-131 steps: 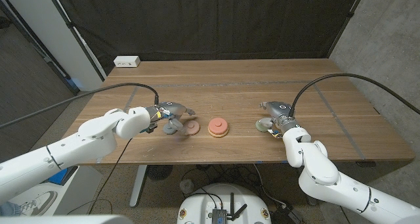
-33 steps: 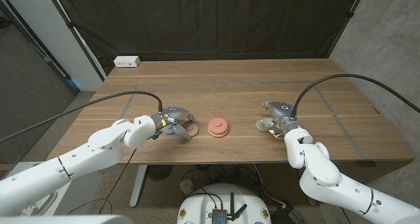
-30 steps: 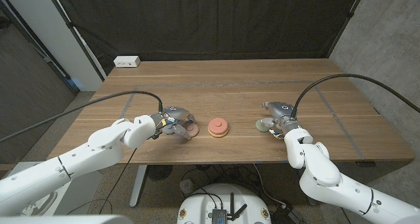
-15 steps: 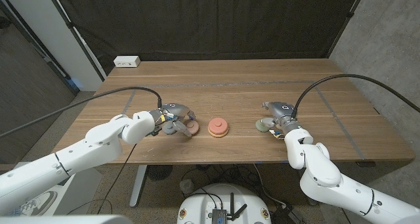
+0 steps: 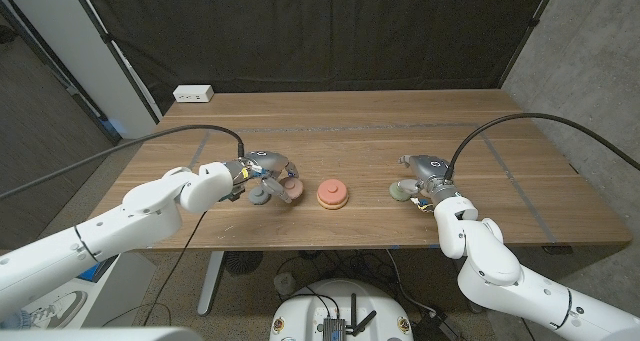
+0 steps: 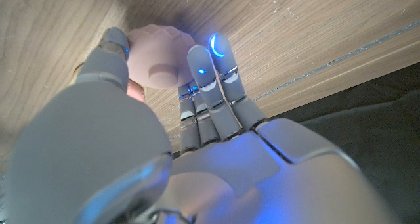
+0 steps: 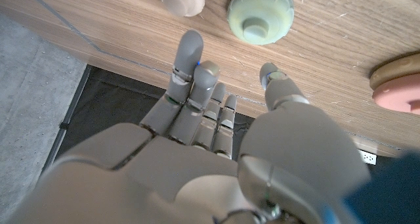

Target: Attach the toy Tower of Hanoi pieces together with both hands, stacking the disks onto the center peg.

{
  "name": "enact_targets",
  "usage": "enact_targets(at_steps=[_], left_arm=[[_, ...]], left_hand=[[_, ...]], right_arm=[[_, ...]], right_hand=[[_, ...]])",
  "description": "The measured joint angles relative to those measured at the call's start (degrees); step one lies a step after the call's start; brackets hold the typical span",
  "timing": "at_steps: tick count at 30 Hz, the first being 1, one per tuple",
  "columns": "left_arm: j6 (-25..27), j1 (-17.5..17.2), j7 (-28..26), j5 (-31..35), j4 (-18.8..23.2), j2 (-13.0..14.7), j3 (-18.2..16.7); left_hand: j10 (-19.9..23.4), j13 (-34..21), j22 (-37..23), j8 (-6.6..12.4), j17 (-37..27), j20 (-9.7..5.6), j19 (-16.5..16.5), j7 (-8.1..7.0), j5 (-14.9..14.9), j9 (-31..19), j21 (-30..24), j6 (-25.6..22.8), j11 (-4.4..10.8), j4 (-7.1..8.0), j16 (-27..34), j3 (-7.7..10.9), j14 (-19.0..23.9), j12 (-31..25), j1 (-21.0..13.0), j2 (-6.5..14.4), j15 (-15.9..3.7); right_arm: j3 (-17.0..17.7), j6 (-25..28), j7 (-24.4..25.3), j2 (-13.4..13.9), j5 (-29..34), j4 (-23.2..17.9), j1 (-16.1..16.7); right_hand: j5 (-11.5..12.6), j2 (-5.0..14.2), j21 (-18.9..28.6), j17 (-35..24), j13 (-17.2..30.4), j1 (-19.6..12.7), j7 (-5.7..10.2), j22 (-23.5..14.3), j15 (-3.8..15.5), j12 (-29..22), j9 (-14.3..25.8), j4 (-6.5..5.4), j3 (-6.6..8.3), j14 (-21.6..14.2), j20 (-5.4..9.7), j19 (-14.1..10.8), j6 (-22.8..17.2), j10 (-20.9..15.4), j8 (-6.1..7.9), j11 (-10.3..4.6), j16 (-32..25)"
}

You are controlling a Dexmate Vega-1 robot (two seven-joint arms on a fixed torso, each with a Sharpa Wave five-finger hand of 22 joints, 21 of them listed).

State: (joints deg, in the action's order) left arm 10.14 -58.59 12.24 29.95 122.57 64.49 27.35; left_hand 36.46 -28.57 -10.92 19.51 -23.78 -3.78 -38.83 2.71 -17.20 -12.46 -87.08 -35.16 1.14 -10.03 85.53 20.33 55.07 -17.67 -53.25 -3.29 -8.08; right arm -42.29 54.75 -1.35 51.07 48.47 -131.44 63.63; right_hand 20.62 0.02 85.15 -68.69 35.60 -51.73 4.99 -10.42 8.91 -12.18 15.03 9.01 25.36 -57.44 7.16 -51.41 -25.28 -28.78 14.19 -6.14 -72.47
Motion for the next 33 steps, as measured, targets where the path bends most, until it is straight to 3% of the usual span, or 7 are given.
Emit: enact_targets(at_steps=[19, 33], left_arm=[[-1.01, 0.07, 0.23, -2.35, 1.99, 1.28, -2.2], [-3.4, 2.56, 0.87, -2.36, 0.62, -0.69, -0.95]], left_hand=[[0.23, -1.31, -0.01, 0.21, 0.01, -0.02, -0.43, 0.29, -0.21, 0.0, -0.24, -0.29, -0.23, 0.0, 0.0, 0.0, -0.01, 0.27, 0.16, 0.16, 0.0], [0.24, -1.33, -0.01, 0.21, 0.01, 0.09, -0.71, 0.28, -0.2, 0.0, -0.24, -0.28, -0.24, 0.0, 0.0, -0.01, 0.33, 0.03, 0.23, 0.22, -0.11]], right_arm=[[-0.06, 0.38, 0.73, 0.22, -0.66, -0.41, 0.36], [0.27, 1.13, 1.17, 1.0, -1.08, -1.21, 0.87]], right_hand=[[0.45, 0.0, 0.0, -0.13, 0.12, 0.0, 0.0, 0.0, 0.0, 0.0, 0.29, 0.0, 0.0, 0.0, 0.0, 0.0, 0.0, 0.01, -0.23, 0.0, 0.22], [0.44, 0.0, 0.0, -0.16, 0.11, 0.0, 0.0, 0.0, 0.0, 0.0, 0.29, 0.25, 0.25, 0.0, 0.0, 0.0, 0.0, 0.01, -0.23, 0.0, 0.22]])
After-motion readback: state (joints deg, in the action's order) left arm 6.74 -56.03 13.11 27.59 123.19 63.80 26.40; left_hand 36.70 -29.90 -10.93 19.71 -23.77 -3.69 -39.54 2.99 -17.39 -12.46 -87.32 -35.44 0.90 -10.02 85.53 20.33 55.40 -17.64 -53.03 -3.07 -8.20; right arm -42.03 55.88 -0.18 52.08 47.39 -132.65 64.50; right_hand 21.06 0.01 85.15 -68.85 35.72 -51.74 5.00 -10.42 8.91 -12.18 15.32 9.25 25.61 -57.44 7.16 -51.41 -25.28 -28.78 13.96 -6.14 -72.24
